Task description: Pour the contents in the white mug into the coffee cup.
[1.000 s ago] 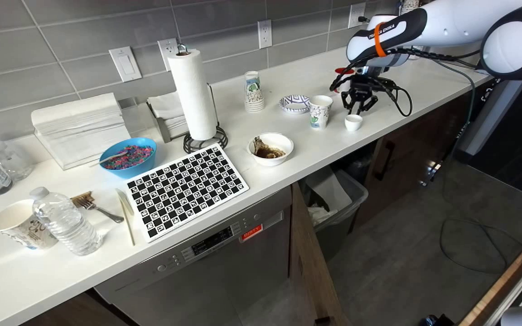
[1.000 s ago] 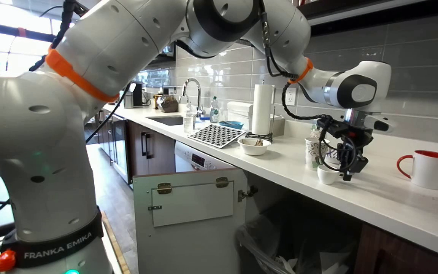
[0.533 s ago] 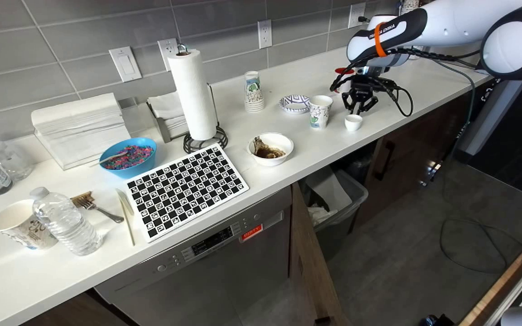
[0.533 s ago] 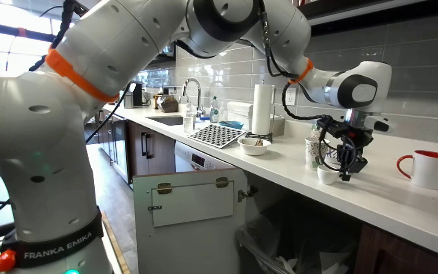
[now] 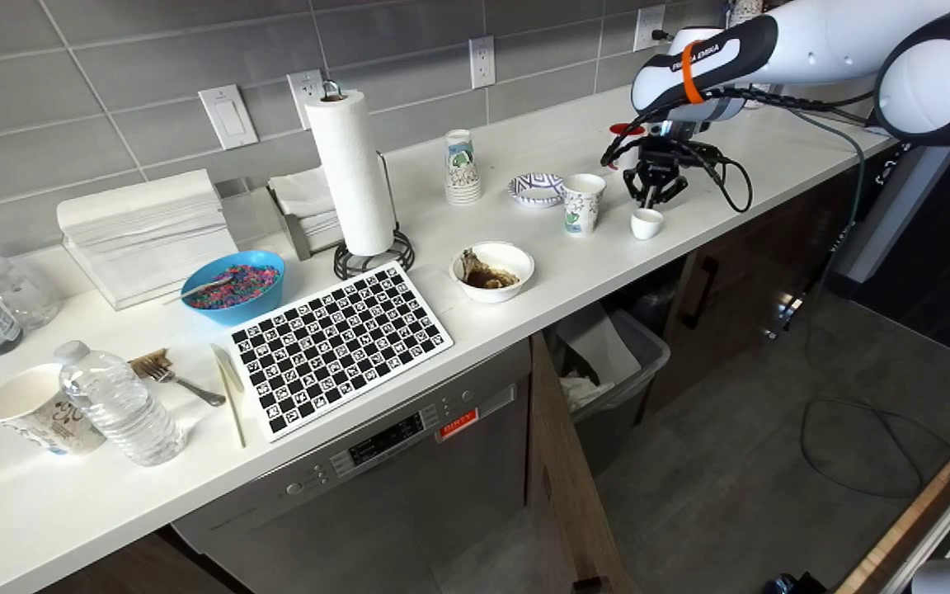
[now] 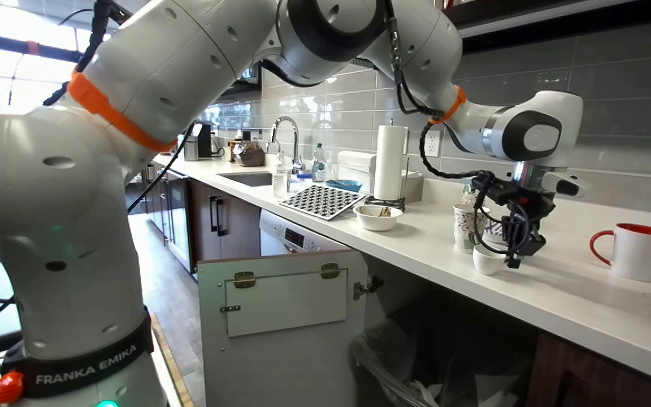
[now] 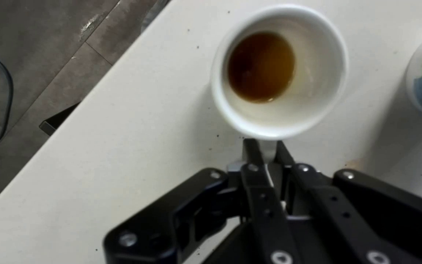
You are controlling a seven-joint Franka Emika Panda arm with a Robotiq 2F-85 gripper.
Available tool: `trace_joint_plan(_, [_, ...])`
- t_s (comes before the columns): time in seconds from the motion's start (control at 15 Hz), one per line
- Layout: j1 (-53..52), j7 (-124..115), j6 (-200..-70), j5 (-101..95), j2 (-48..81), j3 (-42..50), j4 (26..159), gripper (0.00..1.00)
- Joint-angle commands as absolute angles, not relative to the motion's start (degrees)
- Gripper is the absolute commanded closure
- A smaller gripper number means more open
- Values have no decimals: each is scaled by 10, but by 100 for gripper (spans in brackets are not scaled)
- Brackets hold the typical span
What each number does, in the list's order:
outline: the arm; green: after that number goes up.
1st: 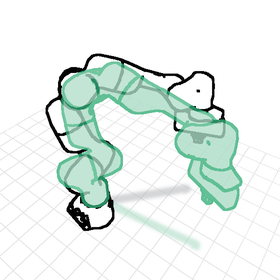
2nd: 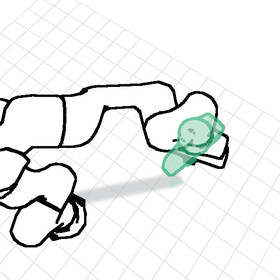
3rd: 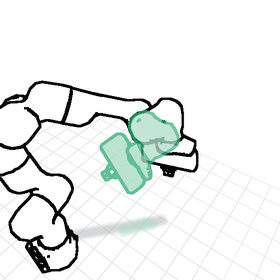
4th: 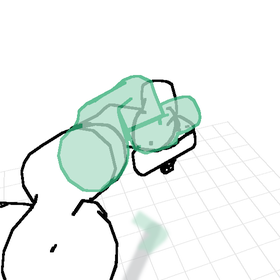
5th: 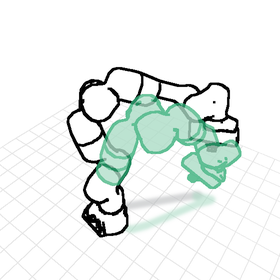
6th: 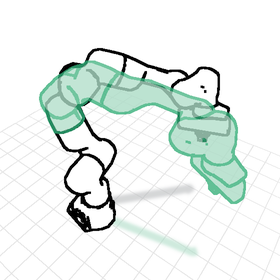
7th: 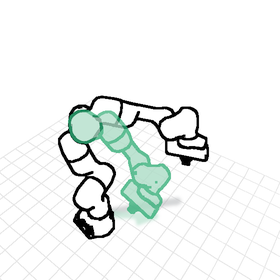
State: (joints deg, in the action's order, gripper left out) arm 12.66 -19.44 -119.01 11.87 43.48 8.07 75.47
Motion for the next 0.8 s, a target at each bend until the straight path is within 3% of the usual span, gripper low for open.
trace_joint_plan(0.0, [122, -206, -1173, 112, 431, 87, 758, 91])
trace_joint_plan(0.27, [122, -210, -1173, 112, 431, 87, 757, 97])
trace_joint_plan(0.73, [118, -237, -1171, 107, 432, 98, 748, 97])
